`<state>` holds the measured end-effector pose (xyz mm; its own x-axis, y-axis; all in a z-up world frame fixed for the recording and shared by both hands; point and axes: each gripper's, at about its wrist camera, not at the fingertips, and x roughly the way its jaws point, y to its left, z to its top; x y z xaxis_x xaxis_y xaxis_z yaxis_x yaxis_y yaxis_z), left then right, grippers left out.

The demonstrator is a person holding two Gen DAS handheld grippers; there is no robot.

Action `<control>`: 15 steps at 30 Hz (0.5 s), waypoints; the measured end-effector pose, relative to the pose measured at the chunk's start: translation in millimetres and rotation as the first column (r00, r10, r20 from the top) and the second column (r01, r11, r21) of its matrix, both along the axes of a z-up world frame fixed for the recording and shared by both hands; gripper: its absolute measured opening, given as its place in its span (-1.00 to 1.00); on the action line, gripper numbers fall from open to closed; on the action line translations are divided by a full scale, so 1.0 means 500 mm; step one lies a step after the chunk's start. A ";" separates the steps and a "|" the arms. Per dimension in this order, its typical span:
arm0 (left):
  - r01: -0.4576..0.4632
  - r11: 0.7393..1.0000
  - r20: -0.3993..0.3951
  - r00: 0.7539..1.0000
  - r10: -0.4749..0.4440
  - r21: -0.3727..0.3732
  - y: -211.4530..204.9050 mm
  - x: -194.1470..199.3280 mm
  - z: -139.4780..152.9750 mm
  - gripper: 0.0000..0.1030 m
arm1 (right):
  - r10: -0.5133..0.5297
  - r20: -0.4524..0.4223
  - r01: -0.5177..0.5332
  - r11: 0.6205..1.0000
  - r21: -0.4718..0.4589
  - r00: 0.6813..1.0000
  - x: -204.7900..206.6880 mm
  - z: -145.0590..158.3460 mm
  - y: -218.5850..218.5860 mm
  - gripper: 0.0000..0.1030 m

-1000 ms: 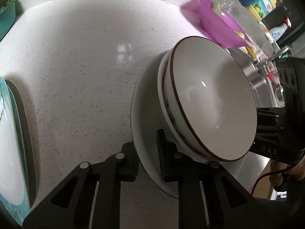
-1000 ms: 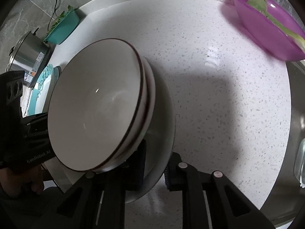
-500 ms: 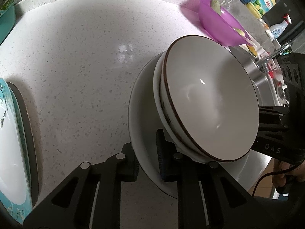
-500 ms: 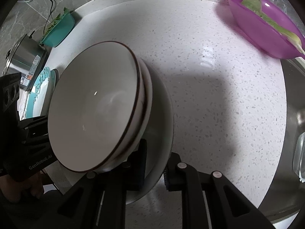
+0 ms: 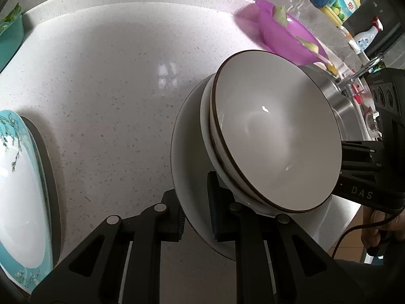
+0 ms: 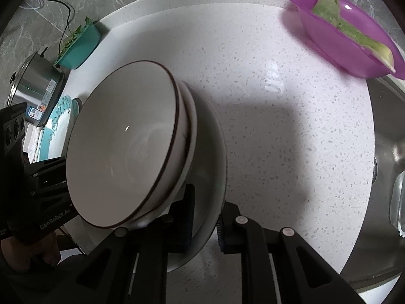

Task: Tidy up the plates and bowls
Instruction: 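Lift the bowl stack with both grippers and carry it over the plate stack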

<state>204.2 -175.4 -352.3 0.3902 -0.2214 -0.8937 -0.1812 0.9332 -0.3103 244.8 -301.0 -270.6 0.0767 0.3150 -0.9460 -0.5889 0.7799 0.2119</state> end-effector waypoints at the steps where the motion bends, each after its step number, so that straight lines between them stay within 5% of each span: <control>1: -0.002 1.000 0.002 1.000 0.002 -0.001 0.002 -0.002 0.005 -0.74 | 0.000 0.003 0.000 1.000 0.004 1.000 0.000 0.005 -0.001 -0.68; 15: -0.052 0.998 0.046 0.998 0.051 0.020 0.071 -0.068 0.092 -0.74 | 0.038 0.038 -0.039 0.998 0.042 0.999 -0.023 0.066 0.046 -0.68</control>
<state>170.3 -140.0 -306.1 0.4406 -0.1813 -0.8792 -0.2157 0.9293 -0.2997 233.3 -277.8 -237.5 0.0989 0.3581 -0.9284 -0.6263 0.7474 0.2216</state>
